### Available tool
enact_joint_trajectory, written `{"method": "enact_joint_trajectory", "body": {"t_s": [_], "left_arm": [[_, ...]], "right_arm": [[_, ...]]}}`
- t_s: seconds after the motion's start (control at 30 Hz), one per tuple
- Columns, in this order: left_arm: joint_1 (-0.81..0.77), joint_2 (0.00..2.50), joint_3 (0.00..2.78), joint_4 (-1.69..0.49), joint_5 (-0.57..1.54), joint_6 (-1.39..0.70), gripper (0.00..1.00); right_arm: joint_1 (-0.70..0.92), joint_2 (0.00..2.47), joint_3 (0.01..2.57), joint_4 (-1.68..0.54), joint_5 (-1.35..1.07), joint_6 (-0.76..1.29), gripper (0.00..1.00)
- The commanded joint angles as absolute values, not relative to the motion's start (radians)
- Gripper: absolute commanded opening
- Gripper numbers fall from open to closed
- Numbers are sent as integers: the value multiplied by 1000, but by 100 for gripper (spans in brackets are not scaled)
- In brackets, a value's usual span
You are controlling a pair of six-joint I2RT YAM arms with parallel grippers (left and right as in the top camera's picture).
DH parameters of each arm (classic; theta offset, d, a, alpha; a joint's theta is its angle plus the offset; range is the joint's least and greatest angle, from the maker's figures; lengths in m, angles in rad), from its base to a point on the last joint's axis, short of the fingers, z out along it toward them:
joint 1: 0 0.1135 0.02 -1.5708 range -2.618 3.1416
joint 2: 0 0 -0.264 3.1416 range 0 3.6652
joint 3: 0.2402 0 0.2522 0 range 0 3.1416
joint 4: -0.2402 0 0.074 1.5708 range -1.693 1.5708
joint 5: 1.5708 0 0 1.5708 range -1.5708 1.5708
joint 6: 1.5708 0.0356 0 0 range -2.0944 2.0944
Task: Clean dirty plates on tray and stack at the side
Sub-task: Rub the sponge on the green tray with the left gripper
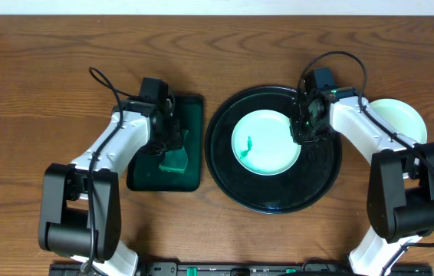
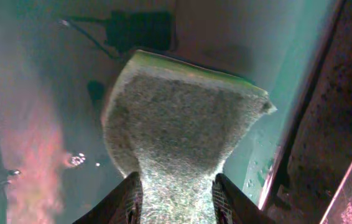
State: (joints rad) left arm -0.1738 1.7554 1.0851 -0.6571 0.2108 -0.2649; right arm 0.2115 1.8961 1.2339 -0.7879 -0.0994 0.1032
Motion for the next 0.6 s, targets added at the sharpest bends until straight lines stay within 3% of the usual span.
{"method": "enact_joint_trajectory", "body": {"t_s": [0.0,0.3,0.37,0.47,0.53,0.57], "left_arm": [[-187,1752,1071,-665,220,-266,38],[-189,1760,1033,-646,174,-274,37],[-189,1764,1033,-641,172,-274,27],[-189,1764,1033,-638,172,-274,24],[-190,1765,1032,-638,172,-274,25],[-190,1766,1032,-638,172,-274,32]], "right_arm": [[218,1902,1227,-786,-94,112,20],[218,1902,1227,-786,-94,111,20],[218,1902,1227,-786,-94,111,20],[218,1902,1227,-786,-94,112,20],[218,1902,1227,-786,-94,112,20],[218,1902,1227,-786,-94,111,20]]}}
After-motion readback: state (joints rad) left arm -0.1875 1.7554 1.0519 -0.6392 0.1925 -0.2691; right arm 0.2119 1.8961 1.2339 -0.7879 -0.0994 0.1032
